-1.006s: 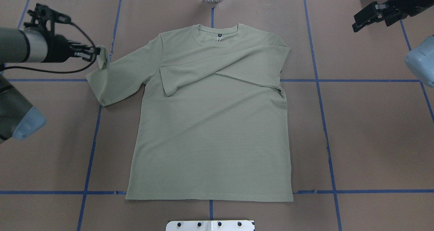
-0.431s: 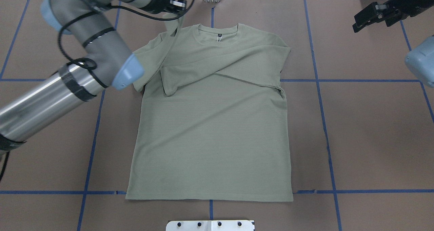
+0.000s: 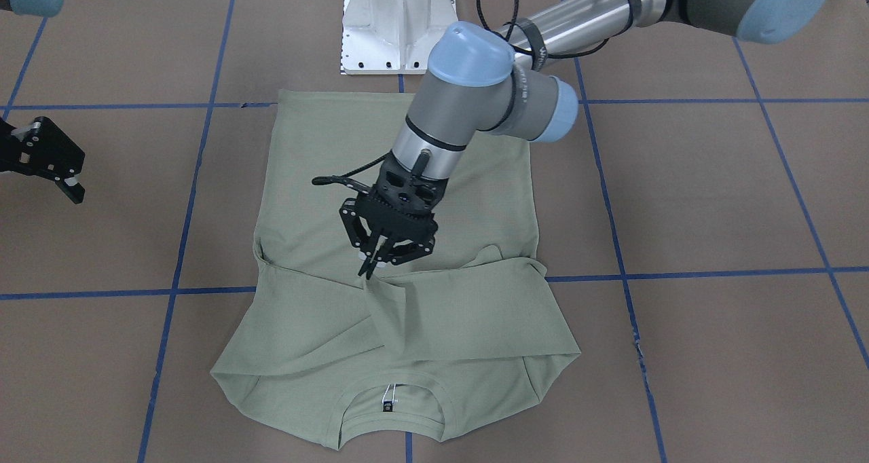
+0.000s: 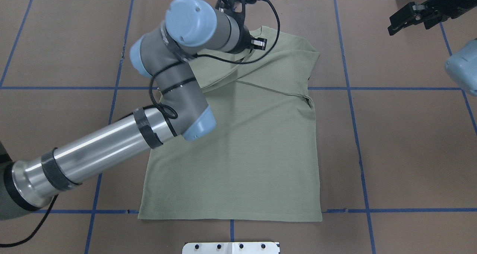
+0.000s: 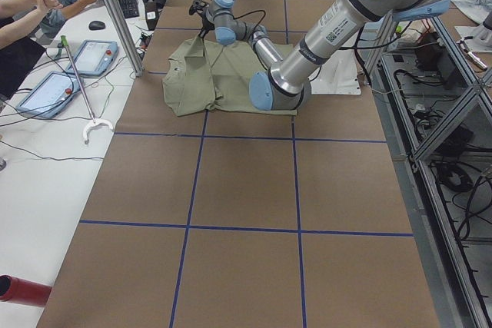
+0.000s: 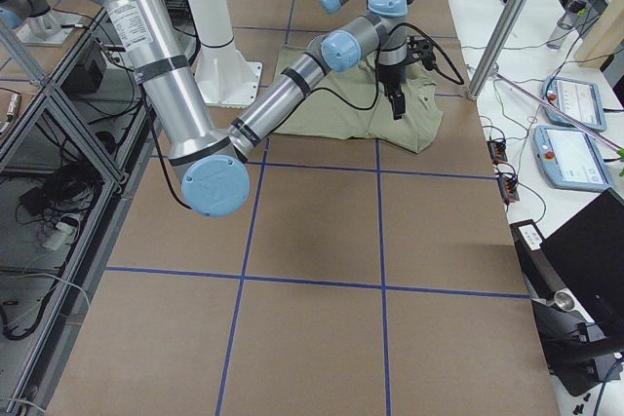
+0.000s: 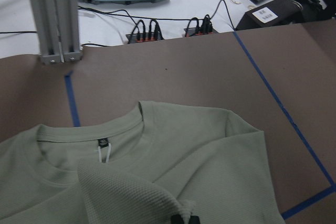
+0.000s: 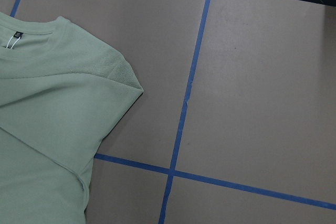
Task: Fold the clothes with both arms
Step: 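Fold the held sleeve across the chest with the left gripper, then release the sleeve and withdraw the left gripper while the right gripper moves over the shirt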
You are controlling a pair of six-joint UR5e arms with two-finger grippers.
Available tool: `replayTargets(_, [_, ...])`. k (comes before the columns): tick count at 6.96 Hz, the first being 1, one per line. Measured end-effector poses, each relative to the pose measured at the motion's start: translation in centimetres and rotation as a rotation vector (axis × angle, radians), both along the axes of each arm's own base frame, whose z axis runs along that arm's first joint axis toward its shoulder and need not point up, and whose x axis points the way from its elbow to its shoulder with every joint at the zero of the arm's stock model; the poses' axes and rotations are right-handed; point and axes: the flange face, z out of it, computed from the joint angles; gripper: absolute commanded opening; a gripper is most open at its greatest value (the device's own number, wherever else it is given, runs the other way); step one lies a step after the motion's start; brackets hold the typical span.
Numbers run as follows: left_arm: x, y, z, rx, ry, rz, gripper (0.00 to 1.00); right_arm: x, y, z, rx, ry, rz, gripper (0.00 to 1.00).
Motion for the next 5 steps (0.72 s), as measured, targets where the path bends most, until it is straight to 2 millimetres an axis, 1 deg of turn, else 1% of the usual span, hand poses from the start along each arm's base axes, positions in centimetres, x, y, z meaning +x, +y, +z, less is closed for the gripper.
replayTargets(1, [3.8,2.8,0.5,0.029,0.018,-0.002,0.0,0.0,0.0,0.0,-0.001,0.001,0.001,1.0])
replayTargets(2, [6.7,5.6,0.1,0.047,0.029,0.003,0.0,0.0,0.0,0.0,-0.002,0.001,0.001,1.0])
replayTargets(3, [9.2,7.6,-0.9,0.055,0.031,0.007,0.0,0.0,0.0,0.0,-0.001,0.001,0.001,1.0])
replayTargets(4, [11.3,8.9,-1.9,0.059,0.025,0.007,0.72,0.0,0.0,0.0,-0.001,0.0,0.001,1.0])
replayTargets(5, [12.2,9.6,-2.2,0.062,0.028,0.008,1.0,0.0,0.0,0.0,0.0,0.0,0.001,1.0])
